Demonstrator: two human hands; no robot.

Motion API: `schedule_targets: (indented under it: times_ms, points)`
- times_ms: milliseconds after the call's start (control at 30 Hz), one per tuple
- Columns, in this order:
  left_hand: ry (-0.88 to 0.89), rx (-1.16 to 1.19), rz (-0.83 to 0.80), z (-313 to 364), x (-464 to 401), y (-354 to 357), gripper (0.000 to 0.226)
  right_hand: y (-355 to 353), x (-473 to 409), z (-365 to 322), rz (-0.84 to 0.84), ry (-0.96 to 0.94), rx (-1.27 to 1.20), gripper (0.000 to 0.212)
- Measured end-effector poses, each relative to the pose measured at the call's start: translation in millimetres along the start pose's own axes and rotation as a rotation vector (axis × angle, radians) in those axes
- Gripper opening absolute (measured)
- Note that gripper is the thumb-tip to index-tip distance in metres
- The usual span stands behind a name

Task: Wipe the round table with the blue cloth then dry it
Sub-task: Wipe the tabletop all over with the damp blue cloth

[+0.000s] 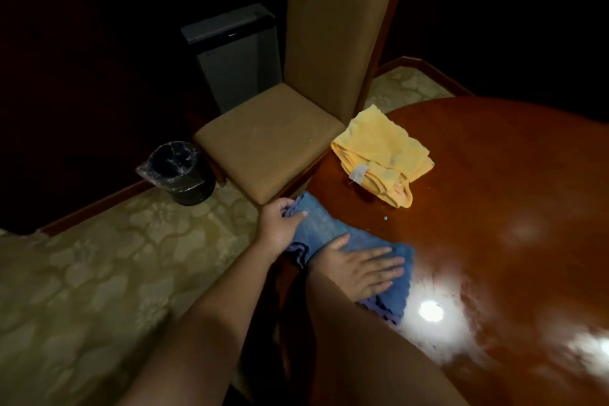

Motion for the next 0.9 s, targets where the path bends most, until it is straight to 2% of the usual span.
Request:
schedule_targets:
  times_ms: [133,300,367,433,600,767,900]
  points:
    - [0.028,-0.052,-0.043,3.8,-19.8,4.1,0.015,-2.1,-5.7,-12.4,-0.024,-0.027,0.010,0.075]
    - [0.018,-0.034,-0.051,6.1,-37.1,2.3,0.011,2.2,-17.0,-30.3,-0.045,-0.116,0.074,0.072]
    - [0.019,-0.030,-0.058,10.4,-41.9,3.1,0.009,5.2,-17.1,-35.8,-0.091,-0.099,0.084,0.073]
    - [0.012,-0.023,-0.063,13.7,-46.0,3.9,0.008,1.5,-19.1,-37.4,-0.062,-0.043,0.094,0.075]
    - [-0.039,-0.006,-0.058,14.6,-59.9,4.2,0.006,-12.2,-37.3,-29.3,-0.270,-0.112,0.129,0.081]
    - [-0.044,-0.002,-0.059,17.7,-65.7,9.5,0.005,-28.8,-39.7,-24.4,-0.248,-0.233,0.190,0.077]
    - [-0.018,0.017,-0.054,23.2,-72.3,9.2,0.005,-34.6,-49.1,-25.8,-0.189,-0.278,0.194,0.066]
Point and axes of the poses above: each hand's wrist, its own x-axis away from the middle knuckle, its own y-axis out of the palm, z = x × y, the point moved 3 cm from there along -x, towards the middle knuckle, and after that the axes turned 10 degrees about z, right-handed, at the moved point
